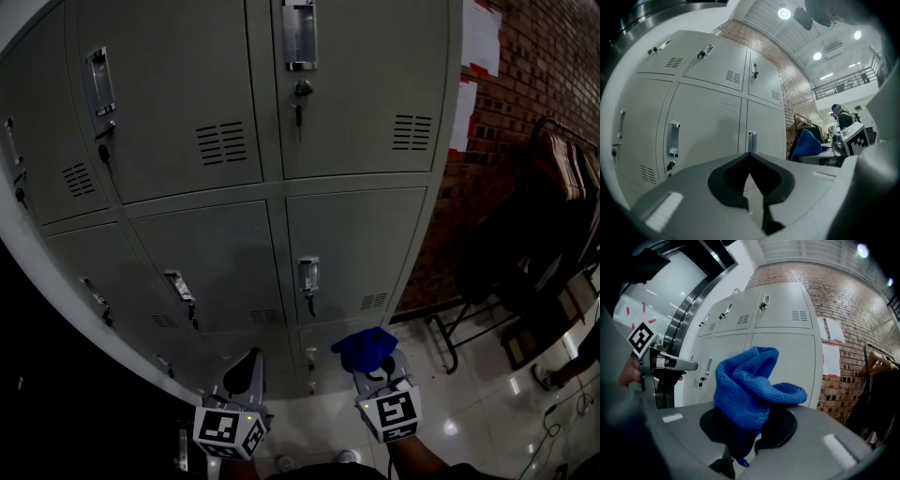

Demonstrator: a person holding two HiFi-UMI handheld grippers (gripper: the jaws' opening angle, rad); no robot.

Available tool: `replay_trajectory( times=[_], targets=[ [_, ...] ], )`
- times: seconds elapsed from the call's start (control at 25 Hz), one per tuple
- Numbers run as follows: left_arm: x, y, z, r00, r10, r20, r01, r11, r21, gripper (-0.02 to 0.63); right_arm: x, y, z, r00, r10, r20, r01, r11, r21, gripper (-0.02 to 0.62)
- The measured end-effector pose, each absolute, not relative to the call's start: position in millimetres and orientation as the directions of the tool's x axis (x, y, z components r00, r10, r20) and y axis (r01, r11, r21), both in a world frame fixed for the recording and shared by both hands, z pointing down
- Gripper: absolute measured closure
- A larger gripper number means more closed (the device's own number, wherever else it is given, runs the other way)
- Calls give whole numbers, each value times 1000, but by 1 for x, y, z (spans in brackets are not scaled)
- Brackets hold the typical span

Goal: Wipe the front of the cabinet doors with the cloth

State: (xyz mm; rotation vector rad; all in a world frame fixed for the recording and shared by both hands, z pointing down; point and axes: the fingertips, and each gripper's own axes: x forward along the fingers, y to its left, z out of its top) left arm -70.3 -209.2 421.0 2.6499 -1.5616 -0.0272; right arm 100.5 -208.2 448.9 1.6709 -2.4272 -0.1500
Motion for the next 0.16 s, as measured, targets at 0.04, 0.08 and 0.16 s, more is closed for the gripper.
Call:
replay_trajectory(
  times=[0.04, 0.08, 0.16],
  targets=[
    [-70, -209, 421, 484, -875, 19, -874, -482, 66, 595, 100, -209, 449, -349, -932, 101, -913, 363, 187, 512],
    [-69, -208, 419, 483, -875, 19, -874, -481, 66, 595, 100, -209, 450, -352, -930, 103, -913, 365, 183, 512],
    [-67, -206, 417, 482, -876, 19, -875, -480, 67, 595, 101, -208, 451, -356, -928, 108, -912, 370, 179, 513]
  ],
)
